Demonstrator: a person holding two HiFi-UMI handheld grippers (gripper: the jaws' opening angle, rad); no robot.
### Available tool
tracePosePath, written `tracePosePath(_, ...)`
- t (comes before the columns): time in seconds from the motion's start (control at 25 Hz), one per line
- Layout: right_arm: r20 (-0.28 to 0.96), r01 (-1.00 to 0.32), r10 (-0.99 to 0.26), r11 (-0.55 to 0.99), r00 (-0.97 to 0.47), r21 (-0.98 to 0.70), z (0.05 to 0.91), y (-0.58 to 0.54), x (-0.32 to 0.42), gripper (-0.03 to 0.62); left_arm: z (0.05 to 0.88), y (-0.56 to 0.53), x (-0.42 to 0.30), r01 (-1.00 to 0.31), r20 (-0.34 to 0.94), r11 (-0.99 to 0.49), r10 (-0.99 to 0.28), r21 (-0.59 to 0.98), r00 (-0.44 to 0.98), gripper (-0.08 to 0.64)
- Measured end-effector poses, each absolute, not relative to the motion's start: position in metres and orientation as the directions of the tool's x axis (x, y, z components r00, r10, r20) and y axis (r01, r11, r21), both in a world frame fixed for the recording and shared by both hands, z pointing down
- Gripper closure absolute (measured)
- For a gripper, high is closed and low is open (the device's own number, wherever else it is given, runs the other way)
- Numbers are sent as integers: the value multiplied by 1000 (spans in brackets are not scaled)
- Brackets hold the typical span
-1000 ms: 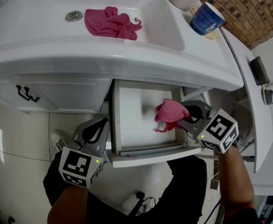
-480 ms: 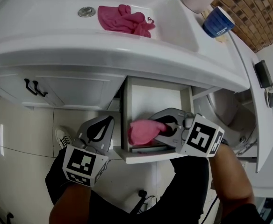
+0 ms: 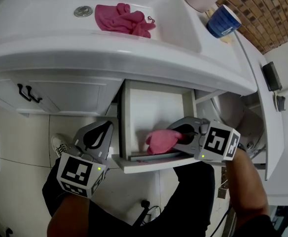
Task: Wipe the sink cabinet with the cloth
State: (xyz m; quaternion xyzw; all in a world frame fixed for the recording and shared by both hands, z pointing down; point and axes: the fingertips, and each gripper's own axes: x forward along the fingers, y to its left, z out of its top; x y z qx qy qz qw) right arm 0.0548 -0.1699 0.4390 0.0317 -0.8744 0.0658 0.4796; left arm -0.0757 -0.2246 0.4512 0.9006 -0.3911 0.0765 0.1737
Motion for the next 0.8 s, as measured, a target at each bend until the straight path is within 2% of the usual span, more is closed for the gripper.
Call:
tracePosePath(0.48, 855, -242, -99, 970, -508, -32, 421, -174, 126, 512, 457, -227, -64, -743, 294, -626, -683, 238, 669, 554)
tracePosePath(0.8, 831, -439, -261, 898, -491, 23, 415, -190, 179, 512, 466, -224, -66, -758, 309, -598, -692, 261, 652, 554)
